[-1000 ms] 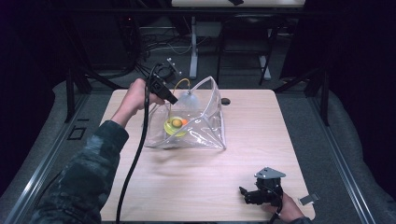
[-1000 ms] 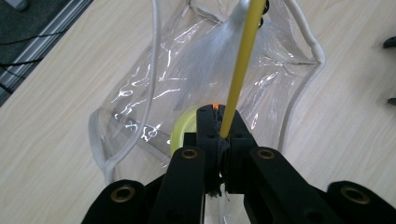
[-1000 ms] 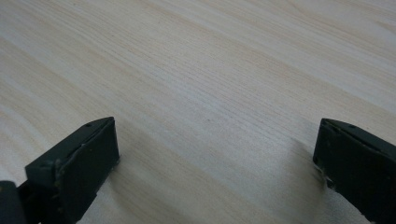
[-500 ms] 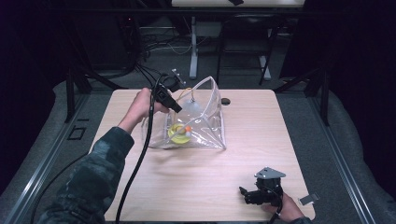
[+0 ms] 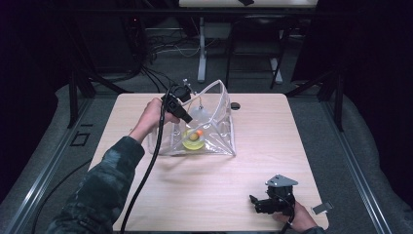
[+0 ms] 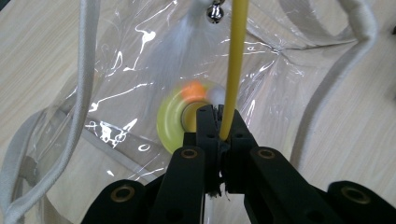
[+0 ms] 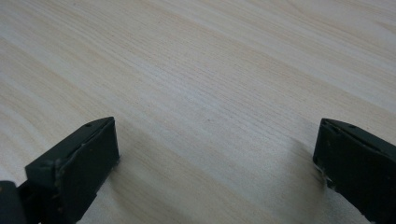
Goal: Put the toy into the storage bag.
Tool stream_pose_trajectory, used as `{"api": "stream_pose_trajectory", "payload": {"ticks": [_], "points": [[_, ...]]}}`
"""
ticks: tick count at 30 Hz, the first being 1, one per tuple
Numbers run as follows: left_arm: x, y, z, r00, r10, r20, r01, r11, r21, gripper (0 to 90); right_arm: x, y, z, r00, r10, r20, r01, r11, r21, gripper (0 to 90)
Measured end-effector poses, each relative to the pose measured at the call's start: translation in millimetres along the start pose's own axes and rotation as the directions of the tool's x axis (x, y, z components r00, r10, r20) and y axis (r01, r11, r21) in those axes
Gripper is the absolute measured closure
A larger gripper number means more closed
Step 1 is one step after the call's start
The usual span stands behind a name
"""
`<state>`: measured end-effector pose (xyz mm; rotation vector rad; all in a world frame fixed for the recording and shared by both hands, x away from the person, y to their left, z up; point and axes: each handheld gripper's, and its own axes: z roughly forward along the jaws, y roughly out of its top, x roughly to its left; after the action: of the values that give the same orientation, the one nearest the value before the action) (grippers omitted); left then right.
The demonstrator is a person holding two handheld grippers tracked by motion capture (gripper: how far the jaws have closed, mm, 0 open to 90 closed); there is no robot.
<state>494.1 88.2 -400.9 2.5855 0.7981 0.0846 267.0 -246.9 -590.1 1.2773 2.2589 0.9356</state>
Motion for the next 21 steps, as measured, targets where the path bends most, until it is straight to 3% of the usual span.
{"api": "stream_pose_trajectory", "payload": {"ticks": [12,19,21], "points": [[4.4,-4.2,8.0,0.9994,-0.033,-0.015,0.033,0.9994,0.008,86.1,0.0,-0.1,0.4,1.0,0.001,0.0,-0.001,1.0,-0.003,0.0],[3.1,-7.4,-1.5,0.9995,-0.031,0.005,0.031,0.9994,-0.017,72.7,-0.1,-0.1,0.3,1.0,0.0,-0.004,0.0,1.0,-0.002,0.0],[1.5,-8.1,-7.0,0.9995,-0.031,0.004,0.031,0.9992,-0.023,63.3,0.0,-0.1,0.3,1.0,0.001,-0.003,-0.001,1.0,-0.002,0.0]]}}
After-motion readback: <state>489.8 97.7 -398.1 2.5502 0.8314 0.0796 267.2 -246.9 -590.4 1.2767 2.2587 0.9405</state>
